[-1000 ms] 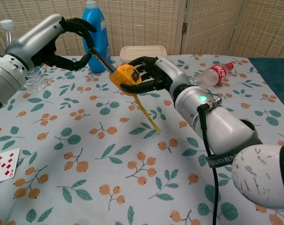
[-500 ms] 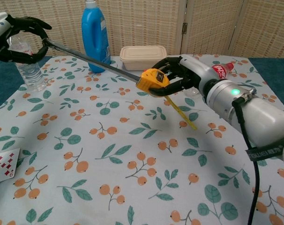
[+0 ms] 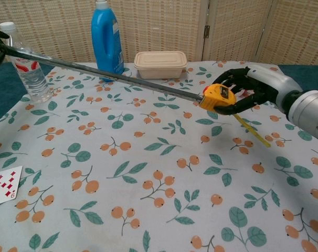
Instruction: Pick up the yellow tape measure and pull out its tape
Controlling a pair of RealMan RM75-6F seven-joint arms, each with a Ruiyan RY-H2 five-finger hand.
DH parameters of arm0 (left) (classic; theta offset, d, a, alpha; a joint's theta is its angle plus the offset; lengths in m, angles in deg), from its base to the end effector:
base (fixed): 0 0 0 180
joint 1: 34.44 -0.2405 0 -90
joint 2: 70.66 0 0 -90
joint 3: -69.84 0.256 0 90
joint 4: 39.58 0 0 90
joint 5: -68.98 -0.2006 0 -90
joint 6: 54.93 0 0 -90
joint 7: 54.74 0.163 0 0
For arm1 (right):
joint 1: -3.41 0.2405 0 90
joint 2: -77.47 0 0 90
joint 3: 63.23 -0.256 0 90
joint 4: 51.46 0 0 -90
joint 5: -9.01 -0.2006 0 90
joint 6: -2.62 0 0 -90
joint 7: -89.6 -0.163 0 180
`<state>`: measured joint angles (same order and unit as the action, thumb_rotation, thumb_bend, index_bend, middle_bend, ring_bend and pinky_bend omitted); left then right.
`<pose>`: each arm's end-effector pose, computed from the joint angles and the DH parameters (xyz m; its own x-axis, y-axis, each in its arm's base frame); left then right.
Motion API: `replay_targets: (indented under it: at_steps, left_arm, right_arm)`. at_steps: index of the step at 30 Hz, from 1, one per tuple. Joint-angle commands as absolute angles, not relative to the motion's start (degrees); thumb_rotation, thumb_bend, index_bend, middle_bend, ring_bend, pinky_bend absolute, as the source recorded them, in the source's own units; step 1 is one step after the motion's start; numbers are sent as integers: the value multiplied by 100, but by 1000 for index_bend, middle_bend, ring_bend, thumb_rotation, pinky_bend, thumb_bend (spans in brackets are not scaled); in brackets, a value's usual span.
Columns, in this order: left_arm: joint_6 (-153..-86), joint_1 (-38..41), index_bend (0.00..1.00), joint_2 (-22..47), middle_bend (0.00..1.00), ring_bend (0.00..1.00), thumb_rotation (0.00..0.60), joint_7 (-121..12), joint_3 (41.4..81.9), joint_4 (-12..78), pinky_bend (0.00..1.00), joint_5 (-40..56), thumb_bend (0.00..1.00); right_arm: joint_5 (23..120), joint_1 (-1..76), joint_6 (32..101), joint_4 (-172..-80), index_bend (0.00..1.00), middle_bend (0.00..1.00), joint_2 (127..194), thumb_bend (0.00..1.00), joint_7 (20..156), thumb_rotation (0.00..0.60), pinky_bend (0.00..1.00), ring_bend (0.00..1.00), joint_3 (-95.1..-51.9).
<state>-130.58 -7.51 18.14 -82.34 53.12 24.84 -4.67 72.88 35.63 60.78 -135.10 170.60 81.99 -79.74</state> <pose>-0.2679 0.3628 0.1027 -0.1531 -0.1564 0.9758 0.9826 -0.1295 0.1334 -0.1779 -0.3464 -0.0095 -0.1810 -0.2859 0.9410 -0.9772 -0.0556 -0.2049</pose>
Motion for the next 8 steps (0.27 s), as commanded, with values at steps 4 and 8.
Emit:
replay_targets:
  at_steps: [4,8]
  left_arm:
    - [-12876,-883,575,1710,257,240,600,-8570,5311,2228,8,-369,651]
    - [-12807,-925,575,1682,257,240,600,-8715,5311,2155,5,-351,651]
  right_arm:
    - [7455,3240,6197,-13619,550,486,16633,411,7922,600,0,341,-7768]
    - [7489,3164,6178,-13635,550,486,16492,411,7836,600,0,340,-7717]
